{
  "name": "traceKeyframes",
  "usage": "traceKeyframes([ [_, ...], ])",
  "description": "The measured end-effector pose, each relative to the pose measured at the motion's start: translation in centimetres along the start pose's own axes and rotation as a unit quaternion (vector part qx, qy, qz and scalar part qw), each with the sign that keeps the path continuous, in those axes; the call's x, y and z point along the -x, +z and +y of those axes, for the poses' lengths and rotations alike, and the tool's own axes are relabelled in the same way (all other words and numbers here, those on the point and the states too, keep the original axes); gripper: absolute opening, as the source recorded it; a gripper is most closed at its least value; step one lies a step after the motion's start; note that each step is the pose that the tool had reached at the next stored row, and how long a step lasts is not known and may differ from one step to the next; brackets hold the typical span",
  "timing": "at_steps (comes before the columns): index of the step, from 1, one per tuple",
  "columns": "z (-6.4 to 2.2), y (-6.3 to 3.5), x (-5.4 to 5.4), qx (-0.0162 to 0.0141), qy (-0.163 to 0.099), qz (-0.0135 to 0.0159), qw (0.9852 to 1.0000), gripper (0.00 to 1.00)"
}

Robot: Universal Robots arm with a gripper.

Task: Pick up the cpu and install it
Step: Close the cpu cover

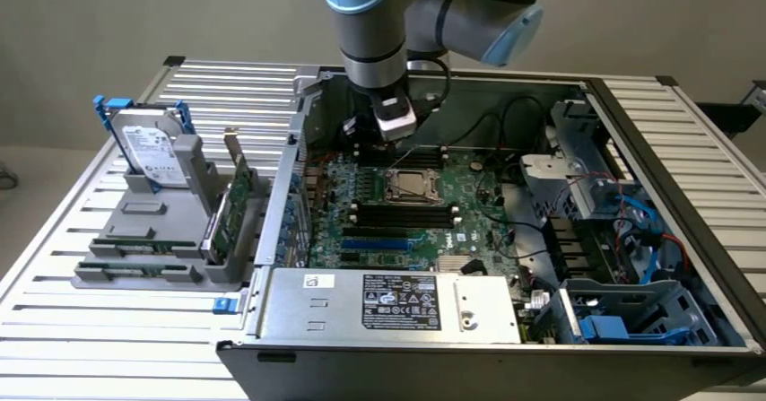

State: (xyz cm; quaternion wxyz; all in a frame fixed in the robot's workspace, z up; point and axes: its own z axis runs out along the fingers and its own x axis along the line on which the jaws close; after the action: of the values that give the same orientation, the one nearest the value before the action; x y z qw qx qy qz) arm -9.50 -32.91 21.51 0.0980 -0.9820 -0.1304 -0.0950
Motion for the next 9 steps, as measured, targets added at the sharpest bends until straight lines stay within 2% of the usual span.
traceKeyframes([
  [9,0.2,0.01,-0.16,-0.0014,-0.013,0.0026,0.9999,0.11],
])
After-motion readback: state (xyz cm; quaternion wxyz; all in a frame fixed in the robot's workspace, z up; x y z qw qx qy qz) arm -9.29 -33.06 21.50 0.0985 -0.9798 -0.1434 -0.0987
